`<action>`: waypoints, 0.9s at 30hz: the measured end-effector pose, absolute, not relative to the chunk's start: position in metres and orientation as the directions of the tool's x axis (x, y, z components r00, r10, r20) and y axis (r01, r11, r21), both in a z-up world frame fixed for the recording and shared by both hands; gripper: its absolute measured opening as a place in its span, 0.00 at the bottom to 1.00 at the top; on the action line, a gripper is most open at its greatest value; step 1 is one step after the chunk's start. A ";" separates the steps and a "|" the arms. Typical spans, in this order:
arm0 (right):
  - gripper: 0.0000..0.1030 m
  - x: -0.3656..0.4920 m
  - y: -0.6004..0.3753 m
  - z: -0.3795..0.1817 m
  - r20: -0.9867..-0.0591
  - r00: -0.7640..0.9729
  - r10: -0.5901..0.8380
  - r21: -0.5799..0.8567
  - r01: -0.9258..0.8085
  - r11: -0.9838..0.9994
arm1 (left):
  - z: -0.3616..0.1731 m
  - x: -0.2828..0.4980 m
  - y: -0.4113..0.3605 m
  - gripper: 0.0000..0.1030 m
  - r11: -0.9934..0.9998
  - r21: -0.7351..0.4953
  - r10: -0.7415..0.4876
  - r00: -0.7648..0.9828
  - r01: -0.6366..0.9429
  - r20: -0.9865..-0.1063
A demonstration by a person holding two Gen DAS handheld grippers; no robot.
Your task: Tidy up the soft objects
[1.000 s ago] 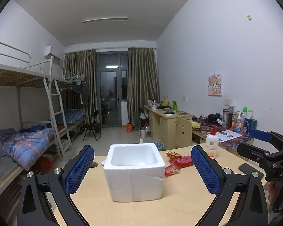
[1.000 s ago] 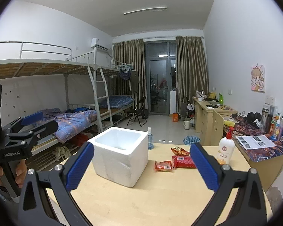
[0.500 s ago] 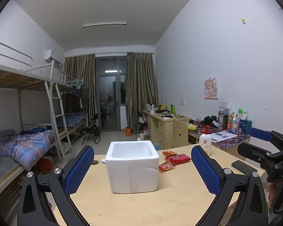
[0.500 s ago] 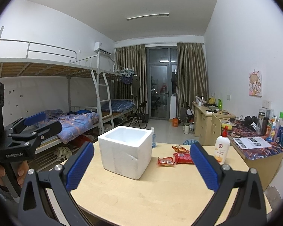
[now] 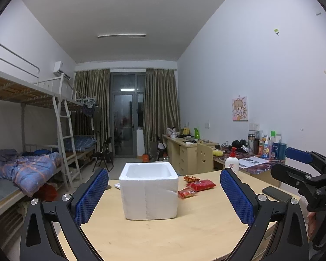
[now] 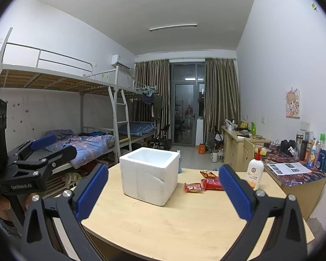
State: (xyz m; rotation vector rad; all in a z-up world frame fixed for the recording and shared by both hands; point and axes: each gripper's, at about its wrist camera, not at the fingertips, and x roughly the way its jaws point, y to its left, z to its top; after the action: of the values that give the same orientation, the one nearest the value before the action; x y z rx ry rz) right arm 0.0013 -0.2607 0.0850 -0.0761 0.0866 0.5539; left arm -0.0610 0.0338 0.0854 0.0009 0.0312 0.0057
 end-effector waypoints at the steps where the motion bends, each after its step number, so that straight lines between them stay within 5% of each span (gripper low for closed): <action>1: 1.00 0.000 -0.260 0.083 -0.100 0.849 0.519 -0.049 -0.526 0.849 | 0.085 -0.061 0.035 1.00 1.000 0.002 0.002 1.000 -0.002 -0.030; 27: 1.00 -0.004 -0.266 0.042 -0.119 0.862 0.493 -0.046 -0.501 0.864 | 0.032 -0.052 0.032 1.00 0.999 -0.008 0.038 0.994 -0.039 -0.099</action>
State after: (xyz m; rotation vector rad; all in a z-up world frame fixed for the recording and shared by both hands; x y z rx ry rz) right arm -0.0042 -0.2656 0.0419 -0.0762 0.1044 0.5220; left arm -0.0523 0.0322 0.0323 -0.0095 0.0990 0.0390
